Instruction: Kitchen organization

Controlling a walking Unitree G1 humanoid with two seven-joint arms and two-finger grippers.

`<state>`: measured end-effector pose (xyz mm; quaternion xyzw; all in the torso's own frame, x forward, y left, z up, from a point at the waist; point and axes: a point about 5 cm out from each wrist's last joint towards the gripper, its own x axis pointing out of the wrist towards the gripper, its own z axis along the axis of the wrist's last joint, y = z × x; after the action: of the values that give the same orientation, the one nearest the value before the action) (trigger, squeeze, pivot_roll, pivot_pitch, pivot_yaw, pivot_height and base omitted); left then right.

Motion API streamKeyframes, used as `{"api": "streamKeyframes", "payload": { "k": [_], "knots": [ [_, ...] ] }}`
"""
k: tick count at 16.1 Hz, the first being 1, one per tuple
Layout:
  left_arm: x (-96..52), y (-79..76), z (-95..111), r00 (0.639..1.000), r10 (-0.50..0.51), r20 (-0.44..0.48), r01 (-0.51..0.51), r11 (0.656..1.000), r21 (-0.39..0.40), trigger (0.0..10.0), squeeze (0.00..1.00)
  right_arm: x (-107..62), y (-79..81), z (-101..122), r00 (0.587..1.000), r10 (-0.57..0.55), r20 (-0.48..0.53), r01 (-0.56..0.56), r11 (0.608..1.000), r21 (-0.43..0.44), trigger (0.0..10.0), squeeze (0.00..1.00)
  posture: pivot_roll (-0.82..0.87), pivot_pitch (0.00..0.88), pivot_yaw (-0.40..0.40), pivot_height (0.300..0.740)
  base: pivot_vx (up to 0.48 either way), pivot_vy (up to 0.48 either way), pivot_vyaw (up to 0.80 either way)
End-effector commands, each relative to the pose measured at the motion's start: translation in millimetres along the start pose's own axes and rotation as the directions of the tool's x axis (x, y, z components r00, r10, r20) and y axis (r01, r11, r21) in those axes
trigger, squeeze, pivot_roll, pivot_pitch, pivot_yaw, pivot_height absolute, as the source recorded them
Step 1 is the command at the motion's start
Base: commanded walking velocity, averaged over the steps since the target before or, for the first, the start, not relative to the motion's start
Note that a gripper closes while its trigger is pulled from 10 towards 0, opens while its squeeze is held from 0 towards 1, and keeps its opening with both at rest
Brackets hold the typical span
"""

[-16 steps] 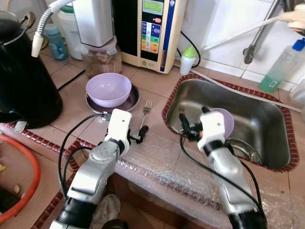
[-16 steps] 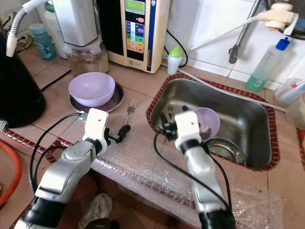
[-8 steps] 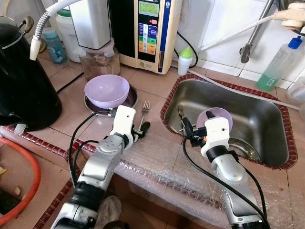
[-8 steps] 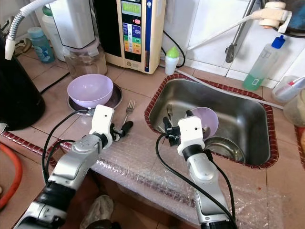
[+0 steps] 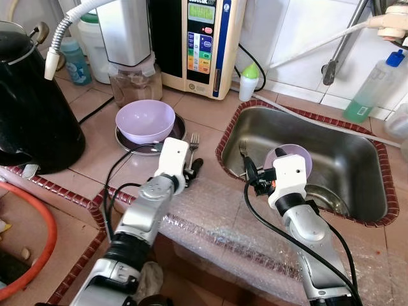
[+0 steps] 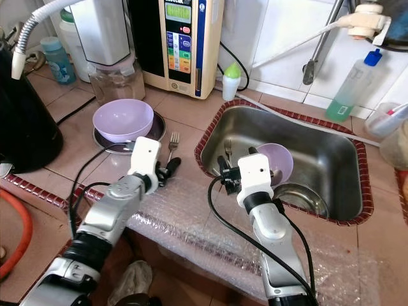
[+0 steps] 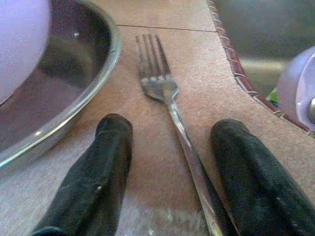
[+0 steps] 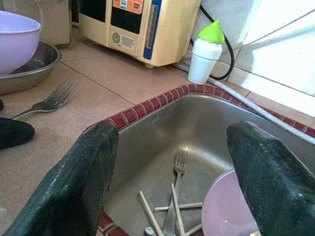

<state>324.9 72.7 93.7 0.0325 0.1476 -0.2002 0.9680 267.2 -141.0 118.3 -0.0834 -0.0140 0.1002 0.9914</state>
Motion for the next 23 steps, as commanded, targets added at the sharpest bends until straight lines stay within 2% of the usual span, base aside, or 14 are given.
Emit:
{"api": "streamKeyframes", "payload": {
  "k": [1,7,11,12,15,17,21,23],
  "knots": [
    [2.6,-9.5,-10.5,0.997,-0.056,-0.059,0.057,0.998,0.021,0.0,0.00,2.9,0.4,5.1,1.000,0.007,0.013,-0.007,1.000,-0.005,10.0,0.00,-0.05,0.005,-0.004,0.740,0.000,0.000,0.00],
    [-1.3,-5.5,-24.8,0.985,-0.122,-0.124,0.132,0.989,0.069,0.0,0.00,4.2,1.1,3.8,1.000,0.002,0.007,-0.002,1.000,-0.001,10.0,0.00,-0.04,0.000,0.005,0.740,0.000,0.000,0.00],
    [-11.1,-1.5,-29.5,0.974,-0.194,-0.119,0.203,0.976,0.077,0.0,0.00,9.5,-0.9,4.3,1.000,-0.004,0.012,0.004,1.000,-0.002,10.0,0.00,-0.02,0.000,0.006,0.740,0.000,0.000,0.00],
    [-17.3,-0.9,-34.9,0.963,-0.238,-0.129,0.249,0.965,0.077,0.0,0.00,12.0,-0.9,5.3,1.000,-0.004,0.018,0.004,1.000,-0.003,10.0,0.00,-0.02,0.000,0.007,0.740,0.000,0.000,0.00],
    [-27.2,0.5,-41.9,0.946,-0.289,-0.143,0.306,0.946,0.110,0.0,0.00,11.9,-2.4,4.5,1.000,-0.012,0.016,0.012,1.000,-0.001,10.0,0.00,-0.02,0.000,0.005,0.740,0.000,0.000,0.00],
    [-33.5,7.7,-43.0,0.952,-0.273,-0.136,0.292,0.945,0.147,0.0,0.00,11.1,-3.5,4.2,1.000,-0.011,0.015,0.011,1.000,-0.004,10.0,0.00,-0.02,0.000,0.000,0.740,0.000,0.000,0.00],
    [-40.9,26.2,-30.5,0.982,-0.187,-0.015,0.185,0.953,0.240,0.0,0.00,15.6,-5.7,5.8,1.000,-0.007,0.021,0.008,1.000,-0.010,10.0,0.00,-0.01,0.000,-0.022,0.740,0.000,0.000,0.00],
    [-40.2,31.9,-31.3,0.990,-0.137,-0.005,0.135,0.962,0.238,0.0,0.00,19.0,-5.6,7.4,1.000,-0.002,0.026,0.002,1.000,-0.009,10.0,0.00,-0.01,0.000,-0.031,0.740,0.000,0.000,0.00]
  ]
}}
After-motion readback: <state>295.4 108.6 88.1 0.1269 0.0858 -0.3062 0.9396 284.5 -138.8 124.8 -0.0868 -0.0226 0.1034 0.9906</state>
